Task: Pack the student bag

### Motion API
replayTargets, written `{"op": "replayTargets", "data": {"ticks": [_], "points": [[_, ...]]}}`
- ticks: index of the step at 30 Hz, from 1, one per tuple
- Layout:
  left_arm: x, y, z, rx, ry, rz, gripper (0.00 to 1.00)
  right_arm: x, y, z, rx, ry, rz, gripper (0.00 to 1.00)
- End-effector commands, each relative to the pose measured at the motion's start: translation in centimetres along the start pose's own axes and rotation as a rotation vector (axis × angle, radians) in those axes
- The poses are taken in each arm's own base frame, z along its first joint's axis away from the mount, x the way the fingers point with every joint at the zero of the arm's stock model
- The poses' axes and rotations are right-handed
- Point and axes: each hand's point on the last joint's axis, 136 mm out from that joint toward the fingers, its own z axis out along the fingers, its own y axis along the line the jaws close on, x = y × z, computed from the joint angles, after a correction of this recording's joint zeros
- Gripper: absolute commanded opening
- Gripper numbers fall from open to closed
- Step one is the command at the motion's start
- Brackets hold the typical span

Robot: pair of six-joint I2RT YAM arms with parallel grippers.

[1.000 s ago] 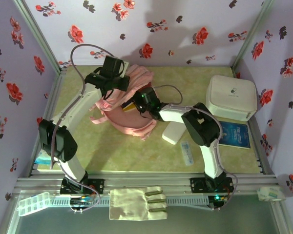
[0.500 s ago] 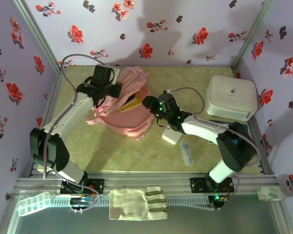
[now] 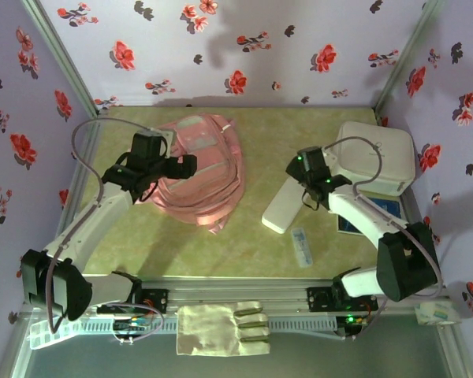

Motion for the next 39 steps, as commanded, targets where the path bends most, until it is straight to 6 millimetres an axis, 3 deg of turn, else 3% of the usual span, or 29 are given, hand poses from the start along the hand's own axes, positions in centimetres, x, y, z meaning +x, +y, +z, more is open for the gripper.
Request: {"op": "replayTargets", "data": {"ticks": [1,9,13,21,28,39], "points": [[-0.7,0.2,0.0,0.013,-0.036,-0.069,1.0,-0.2,-4.9,0.4,0.126,0.032,-0.018,0.84],[-1.1,0.1,0.4,0.017,-0.045,-0.073,1.0,-1.0,-10.8,2.1,0.123,0.089,0.22,0.87],[-0.9,0.1,0.5,0.017,-0.04,-0.071,1.0,-0.1,-12.6,2.9,0.095,0.114,0.335,0.87],[-0.6,-0.1,0.9,0.027,-0.026,-0.074,1.0,2.1,-15.0,3.3,0.155,0.167,0.382,0.88],[-0.5,-0.4,1.3,0.048,-0.021,-0.082,1.0,5.1,-14.6,2.5,0.111,0.27,0.42,0.88],[-1.1,-2.2,2.4,0.12,-0.01,-0.094,1.0,9.9,-11.6,0.2,0.018,0.374,0.448,0.88]]}}
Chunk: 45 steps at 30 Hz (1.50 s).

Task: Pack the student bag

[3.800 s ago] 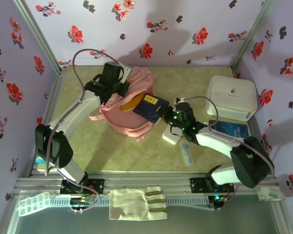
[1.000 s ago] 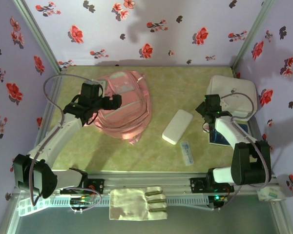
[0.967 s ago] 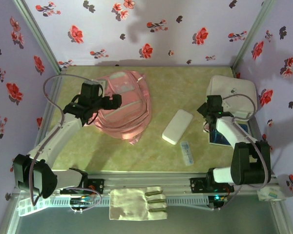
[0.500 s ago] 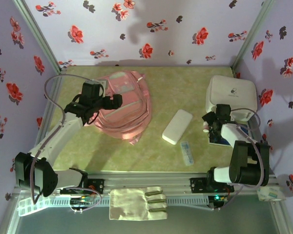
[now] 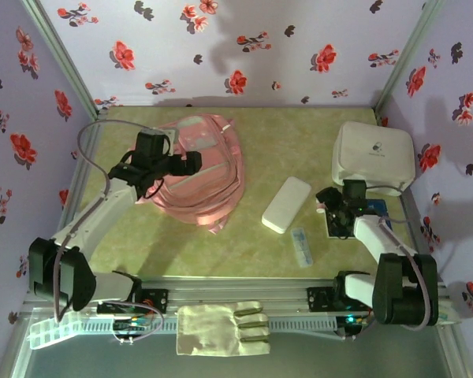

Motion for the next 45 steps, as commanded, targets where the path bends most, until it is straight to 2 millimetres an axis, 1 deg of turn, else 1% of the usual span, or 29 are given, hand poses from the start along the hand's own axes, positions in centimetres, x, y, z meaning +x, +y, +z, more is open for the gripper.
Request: {"op": "replayTargets", "data": {"ticks": [1,4,7,10,12,15,17,18,19,21,24,27,35,41,45], "points": [[-1.1,-1.3,0.3,0.048,-0.022,-0.008,1.0,3.9,-1.6,0.3,0.049,0.124,0.052,0.88],[-1.2,-1.8,0.4,0.059,-0.018,-0.002,1.0,5.7,-1.7,0.6,0.054,0.159,0.047,0.88],[-1.3,-2.6,0.6,0.074,-0.019,0.004,1.0,7.4,-1.3,0.5,0.066,0.173,0.01,0.87],[-1.4,-3.8,0.9,0.102,-0.02,0.01,1.0,8.2,-0.6,0.0,0.074,0.17,-0.043,0.86],[-1.3,-4.7,1.3,0.125,-0.015,0.015,1.0,7.9,0.1,-0.6,0.074,0.157,-0.072,0.86],[-1.1,-6.4,2.0,0.158,0.004,0.034,1.0,5.8,1.3,-2.3,0.077,0.071,-0.136,0.86],[-0.9,-7.6,2.4,0.179,0.018,0.05,1.0,4.2,1.5,-3.6,0.108,-0.003,-0.168,0.86],[-0.9,-8.1,2.6,0.187,0.021,0.055,1.0,3.6,1.3,-4.1,0.127,-0.031,-0.181,0.86],[-0.6,-8.6,2.9,0.196,0.031,0.064,1.0,3.0,0.8,-4.6,0.154,-0.058,-0.181,0.86],[-0.3,-9.6,3.3,0.211,0.044,0.078,1.0,2.4,-0.5,-5.1,0.201,-0.075,-0.158,0.86],[0.4,-10.6,4.0,0.228,0.067,0.092,1.0,2.2,-3.5,-5.3,0.28,-0.071,-0.063,0.86],[0.7,-11.7,4.6,0.252,0.084,0.104,1.0,2.3,-5.4,-5.1,0.312,-0.071,0.012,0.85],[1.2,-15.3,6.0,0.319,0.118,0.15,1.0,2.7,-6.2,-3.6,0.287,-0.05,0.079,0.82],[2.4,-18.3,7.6,0.363,0.163,0.195,1.0,2.8,-6.6,-2.5,0.284,-0.039,0.113,0.76],[3.5,-20.5,8.8,0.387,0.198,0.239,0.99,2.9,-7.1,-2.4,0.294,-0.044,0.132,0.74]]}}
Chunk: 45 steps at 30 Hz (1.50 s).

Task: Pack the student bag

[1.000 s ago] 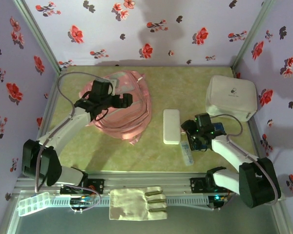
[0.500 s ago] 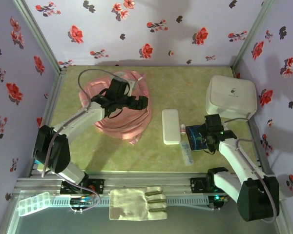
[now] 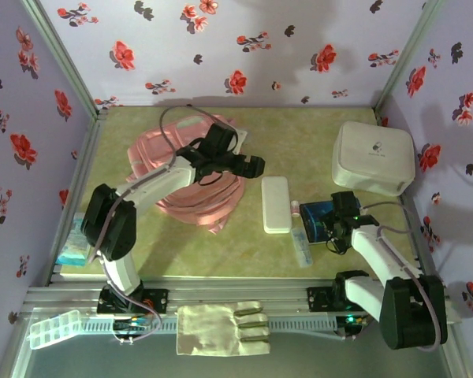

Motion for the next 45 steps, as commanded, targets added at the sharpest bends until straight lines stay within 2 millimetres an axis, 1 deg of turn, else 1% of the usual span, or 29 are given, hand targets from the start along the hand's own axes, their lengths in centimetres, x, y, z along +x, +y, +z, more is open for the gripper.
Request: {"op": "replayTargets", "data": {"ticks": [1,6,10,14,17,21,27,31,37,41,45], "points": [[-0.4,-2.4,1.3,0.049,0.019,0.056,0.99,-0.2,-0.2,0.4,-0.005,-0.009,0.048,0.73],[0.4,-5.3,4.4,0.093,0.069,0.121,0.93,-0.5,0.3,0.5,-0.028,-0.014,0.028,0.64],[1.4,-7.1,7.4,0.113,0.113,0.146,0.87,-0.5,0.6,0.5,-0.037,-0.005,0.008,0.58],[2.4,-9.7,10.3,0.14,0.151,0.161,0.79,-0.3,0.0,0.8,-0.022,0.003,0.009,0.55],[3.5,-11.7,12.2,0.162,0.171,0.184,0.73,-0.2,-0.2,0.8,-0.026,0.001,0.01,0.55],[5.5,-13.5,14.4,0.177,0.203,0.219,0.65,-0.3,-0.3,0.6,-0.032,-0.004,0.009,0.55],[8.4,-14.3,17.0,0.164,0.253,0.286,0.52,-0.1,-0.3,0.6,-0.046,0.004,0.008,0.53],[10.2,-14.0,18.3,0.126,0.287,0.349,0.45,-0.1,0.0,0.4,-0.063,0.006,0.009,0.52],[12.0,-13.2,19.2,0.102,0.335,0.372,0.3,-0.4,0.5,-0.2,-0.093,-0.004,0.014,0.48],[13.3,-12.7,19.6,0.095,0.372,0.387,0.24,-0.5,2.5,-0.9,-0.193,-0.001,-0.017,0.4],[14.6,-12.1,19.8,0.085,0.413,0.404,0.21,-1.3,3.8,-2.6,-0.255,-0.036,-0.028,0.39]]}}
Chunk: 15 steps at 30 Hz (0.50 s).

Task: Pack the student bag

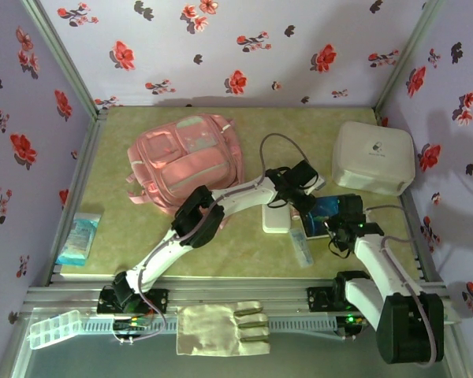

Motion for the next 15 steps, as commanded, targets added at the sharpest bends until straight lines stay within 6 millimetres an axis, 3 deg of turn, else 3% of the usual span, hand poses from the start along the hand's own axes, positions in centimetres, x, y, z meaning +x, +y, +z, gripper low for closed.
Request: {"op": "replayTargets", "data": {"ticks": [1,9,15], "points": [[4.0,-0.1,2.0,-0.003,0.131,0.03,0.21,-1.2,3.4,-1.7,-0.14,-0.037,-0.026,0.39],[4.6,0.0,2.3,-0.003,0.148,0.032,0.19,-1.3,4.9,-2.6,-0.195,-0.029,-0.014,0.38],[4.3,-0.1,2.1,-0.002,0.143,0.034,0.18,-1.6,4.7,-2.6,-0.186,-0.045,-0.01,0.25]]}}
